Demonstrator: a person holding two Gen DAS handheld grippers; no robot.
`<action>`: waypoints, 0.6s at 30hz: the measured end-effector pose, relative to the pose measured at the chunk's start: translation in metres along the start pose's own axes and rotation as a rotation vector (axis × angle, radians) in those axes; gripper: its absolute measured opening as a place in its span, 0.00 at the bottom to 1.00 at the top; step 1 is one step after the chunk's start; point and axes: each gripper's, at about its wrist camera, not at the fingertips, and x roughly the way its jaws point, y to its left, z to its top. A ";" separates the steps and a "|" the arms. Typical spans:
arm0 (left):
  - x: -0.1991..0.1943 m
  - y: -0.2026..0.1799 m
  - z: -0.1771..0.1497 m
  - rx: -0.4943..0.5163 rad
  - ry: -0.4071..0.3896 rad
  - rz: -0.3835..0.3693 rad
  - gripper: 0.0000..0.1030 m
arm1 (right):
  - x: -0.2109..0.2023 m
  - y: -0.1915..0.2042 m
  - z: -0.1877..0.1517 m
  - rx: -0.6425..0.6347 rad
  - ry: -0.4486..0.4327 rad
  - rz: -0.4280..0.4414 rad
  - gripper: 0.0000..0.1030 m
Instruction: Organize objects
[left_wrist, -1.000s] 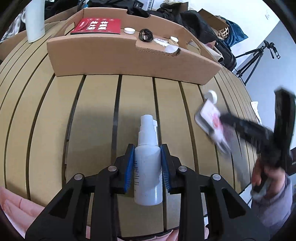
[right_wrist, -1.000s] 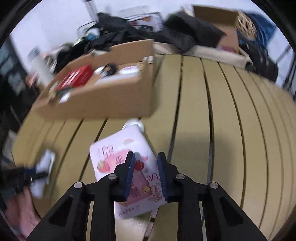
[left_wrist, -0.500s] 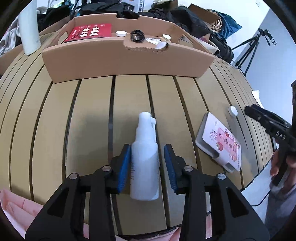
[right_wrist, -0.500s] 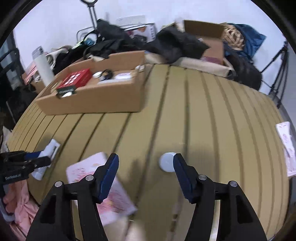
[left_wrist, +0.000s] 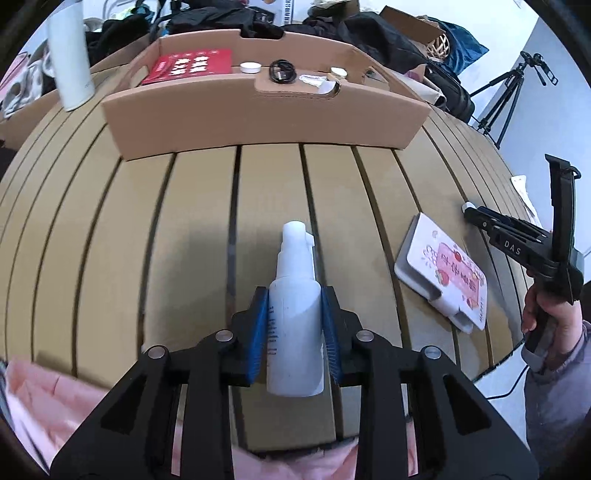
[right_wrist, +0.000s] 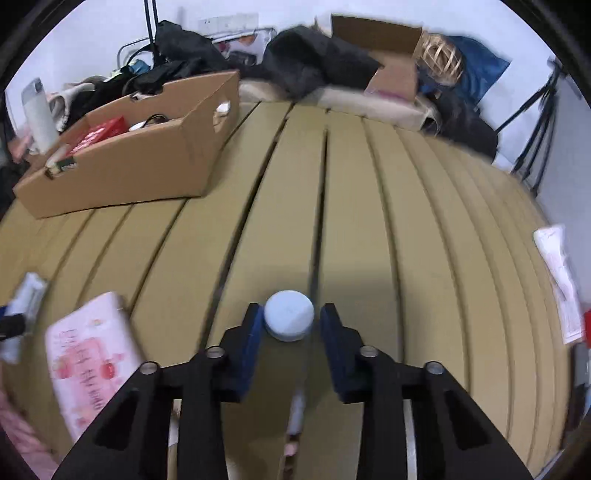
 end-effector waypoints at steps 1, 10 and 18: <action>-0.003 0.000 -0.003 -0.005 0.004 0.010 0.23 | -0.002 -0.002 -0.002 0.011 -0.001 0.006 0.30; -0.073 -0.003 -0.030 -0.075 -0.031 -0.023 0.23 | -0.099 0.022 -0.039 0.000 -0.065 0.111 0.30; -0.099 -0.007 0.066 -0.023 -0.118 -0.103 0.23 | -0.132 0.047 0.010 -0.027 -0.140 0.258 0.30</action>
